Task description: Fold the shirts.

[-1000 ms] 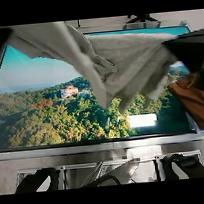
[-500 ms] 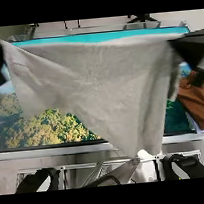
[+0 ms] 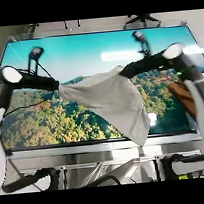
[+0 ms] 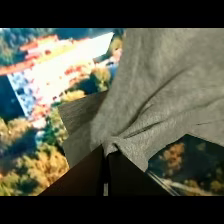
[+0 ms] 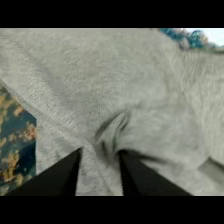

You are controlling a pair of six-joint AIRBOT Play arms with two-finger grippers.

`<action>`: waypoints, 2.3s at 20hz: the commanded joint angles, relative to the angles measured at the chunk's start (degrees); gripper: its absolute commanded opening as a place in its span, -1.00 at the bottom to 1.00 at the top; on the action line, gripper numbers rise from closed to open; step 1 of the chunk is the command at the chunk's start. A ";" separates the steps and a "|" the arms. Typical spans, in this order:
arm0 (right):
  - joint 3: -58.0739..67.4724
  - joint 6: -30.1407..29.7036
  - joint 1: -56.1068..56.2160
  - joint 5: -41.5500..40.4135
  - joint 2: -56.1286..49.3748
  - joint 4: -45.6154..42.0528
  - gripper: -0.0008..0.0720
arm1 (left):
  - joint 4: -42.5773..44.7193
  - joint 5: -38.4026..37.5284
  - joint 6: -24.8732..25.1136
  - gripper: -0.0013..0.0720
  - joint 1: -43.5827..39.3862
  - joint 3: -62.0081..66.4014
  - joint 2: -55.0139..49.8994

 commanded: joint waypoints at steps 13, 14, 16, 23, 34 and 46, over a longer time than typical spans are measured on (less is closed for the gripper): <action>-14.88 21.16 -21.42 14.45 18.23 -7.54 0.03 | -9.73 -20.83 -1.18 0.91 19.21 6.19 -15.82; -20.02 21.29 -22.91 14.21 21.05 -7.45 0.03 | -12.41 -20.79 1.22 0.91 19.39 3.15 -15.65; -31.32 22.38 -24.65 12.92 26.43 -7.43 0.03 | -14.10 -18.21 4.07 0.91 18.93 -2.12 -15.74; -57.51 28.41 -26.16 7.52 39.19 -7.52 0.02 | -20.92 -5.68 12.94 0.91 14.80 -5.79 -16.48; -70.66 31.91 -26.16 9.18 44.52 -7.61 0.04 | -20.65 -20.11 10.95 -0.94 14.99 4.96 -24.55; -75.25 28.22 -21.40 -0.11 37.83 2.47 0.02 | -20.79 -20.11 10.29 -0.94 14.95 5.03 -24.52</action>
